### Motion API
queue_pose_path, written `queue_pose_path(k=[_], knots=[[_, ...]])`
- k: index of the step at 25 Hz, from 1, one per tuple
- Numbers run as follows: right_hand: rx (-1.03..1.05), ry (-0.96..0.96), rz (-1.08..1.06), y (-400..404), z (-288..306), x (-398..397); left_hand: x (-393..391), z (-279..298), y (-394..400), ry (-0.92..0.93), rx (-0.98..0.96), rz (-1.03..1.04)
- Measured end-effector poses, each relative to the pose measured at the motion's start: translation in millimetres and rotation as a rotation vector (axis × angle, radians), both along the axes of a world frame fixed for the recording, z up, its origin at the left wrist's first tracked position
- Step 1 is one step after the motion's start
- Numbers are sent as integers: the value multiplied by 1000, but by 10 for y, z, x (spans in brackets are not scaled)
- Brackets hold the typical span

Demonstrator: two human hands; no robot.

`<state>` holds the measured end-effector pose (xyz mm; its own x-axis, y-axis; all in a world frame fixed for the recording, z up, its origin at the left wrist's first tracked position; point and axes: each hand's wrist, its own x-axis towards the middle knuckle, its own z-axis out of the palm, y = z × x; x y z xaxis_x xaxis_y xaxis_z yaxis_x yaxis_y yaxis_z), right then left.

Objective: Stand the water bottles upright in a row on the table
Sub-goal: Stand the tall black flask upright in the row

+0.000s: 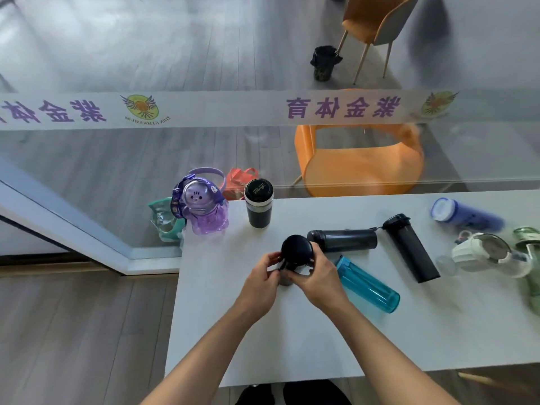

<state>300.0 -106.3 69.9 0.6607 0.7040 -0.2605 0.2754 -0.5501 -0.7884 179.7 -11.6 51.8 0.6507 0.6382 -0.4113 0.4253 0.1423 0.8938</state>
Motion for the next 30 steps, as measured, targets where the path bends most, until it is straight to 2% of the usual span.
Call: queue_pose_path(k=[6,14,23,25,28,29,30], knots=[[-16,21,93,355,31,398,284,10,191,-10,-36,58],[62,77,156,815,16,1254,1154,108,526,-45,-90,236],[66,59,151,860,-52,1713,1630,42,585,3,-113,253],[73,45,137,859,-81,1694,1554,100,596,76,124,218],[79,46,124,868,-87,1664,1414,345,708,239,817,198],[79,48,122,878,-92,1661,1377,398,799,335,990,204],[77,50,117,888,-93,1658,1336,432,912,438,1055,205]])
